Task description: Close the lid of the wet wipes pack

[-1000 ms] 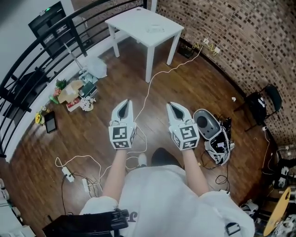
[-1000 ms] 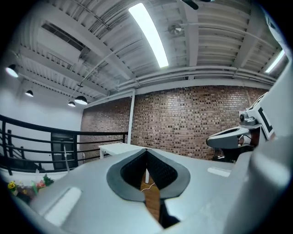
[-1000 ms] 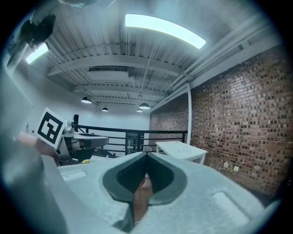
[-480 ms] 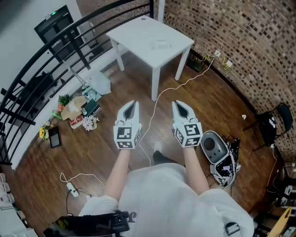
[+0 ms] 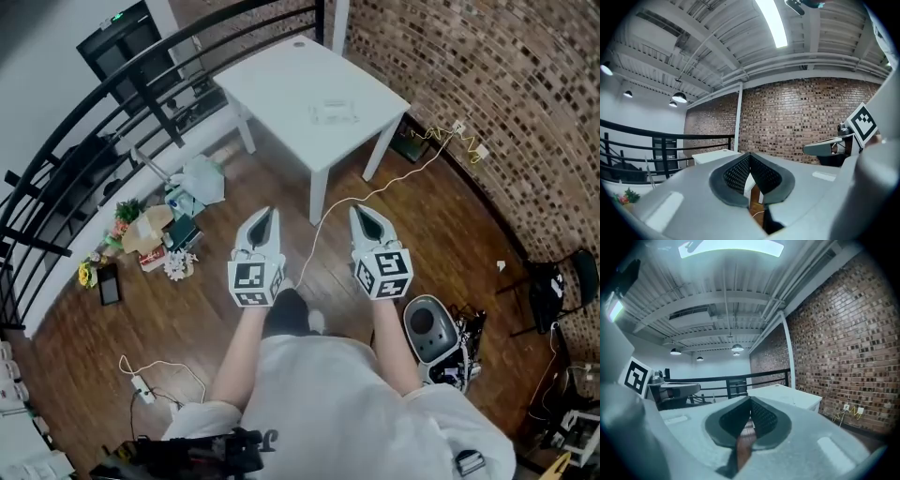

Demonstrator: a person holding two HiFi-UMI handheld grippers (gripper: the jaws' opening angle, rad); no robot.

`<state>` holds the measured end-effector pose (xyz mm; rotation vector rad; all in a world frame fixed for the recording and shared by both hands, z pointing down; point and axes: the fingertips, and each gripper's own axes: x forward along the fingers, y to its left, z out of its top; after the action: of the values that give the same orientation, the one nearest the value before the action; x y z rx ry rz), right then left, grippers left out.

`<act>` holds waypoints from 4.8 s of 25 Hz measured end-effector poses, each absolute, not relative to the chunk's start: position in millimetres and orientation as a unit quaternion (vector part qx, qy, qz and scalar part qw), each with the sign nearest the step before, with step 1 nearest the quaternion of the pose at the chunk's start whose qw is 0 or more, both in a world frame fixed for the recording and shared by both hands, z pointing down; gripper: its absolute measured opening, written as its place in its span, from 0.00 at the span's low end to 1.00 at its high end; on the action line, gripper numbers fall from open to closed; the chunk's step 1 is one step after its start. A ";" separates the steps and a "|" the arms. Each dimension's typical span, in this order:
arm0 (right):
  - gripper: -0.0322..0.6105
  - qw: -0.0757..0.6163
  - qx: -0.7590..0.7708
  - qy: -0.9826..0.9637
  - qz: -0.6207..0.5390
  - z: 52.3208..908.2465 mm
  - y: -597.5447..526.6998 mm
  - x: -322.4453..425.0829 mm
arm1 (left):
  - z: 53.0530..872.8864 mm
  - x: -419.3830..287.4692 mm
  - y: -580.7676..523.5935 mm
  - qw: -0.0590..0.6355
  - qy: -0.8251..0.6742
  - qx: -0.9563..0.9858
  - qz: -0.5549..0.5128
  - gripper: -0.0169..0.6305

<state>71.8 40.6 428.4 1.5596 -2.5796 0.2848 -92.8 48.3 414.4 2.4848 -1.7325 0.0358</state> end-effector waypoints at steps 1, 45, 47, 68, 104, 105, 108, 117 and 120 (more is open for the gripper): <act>0.04 0.060 0.511 -0.852 0.095 431.3 28.1 66.4 | 415.2 -96.9 32.5 0.057 -0.572 0.818 0.011 0.05; 0.04 0.134 0.510 -0.845 0.087 465.4 -491.6 77.5 | 483.8 -48.8 -496.9 0.128 -0.503 0.854 0.045 0.05; 0.04 0.144 0.506 -0.845 0.090 474.5 -495.5 80.1 | 491.0 -45.4 -503.7 0.132 -0.502 0.853 0.047 0.05; 0.04 0.225 0.457 -0.845 0.165 566.6 -505.1 80.5 | 564.4 -7.2 -506.6 0.174 -0.462 0.863 0.112 0.05; 0.04 0.324 0.403 -0.823 0.234 677.4 -485.8 71.1 | 610.8 2.7 -497.2 0.203 -0.451 0.857 0.147 0.05; 0.04 0.323 0.404 -0.823 0.235 677.8 -485.3 71.0 | 610.4 2.1 -497.6 0.201 -0.452 0.856 0.146 0.05; 0.04 0.316 0.407 -0.823 0.238 680.7 -484.6 72.3 | 609.7 1.7 -497.3 0.202 -0.455 0.856 0.141 0.05; 0.04 0.322 0.388 -0.827 0.248 684.2 -484.2 71.7 | 612.5 5.7 -494.4 0.213 -0.454 0.855 0.136 0.05; 0.04 0.321 0.384 -0.827 0.255 684.5 -485.8 73.0 | 612.4 7.5 -495.1 0.214 -0.454 0.855 0.133 0.05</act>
<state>73.0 -485.8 684.5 1.0092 -2.1730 0.6686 7.5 -495.1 612.4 2.3712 -1.2593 0.3700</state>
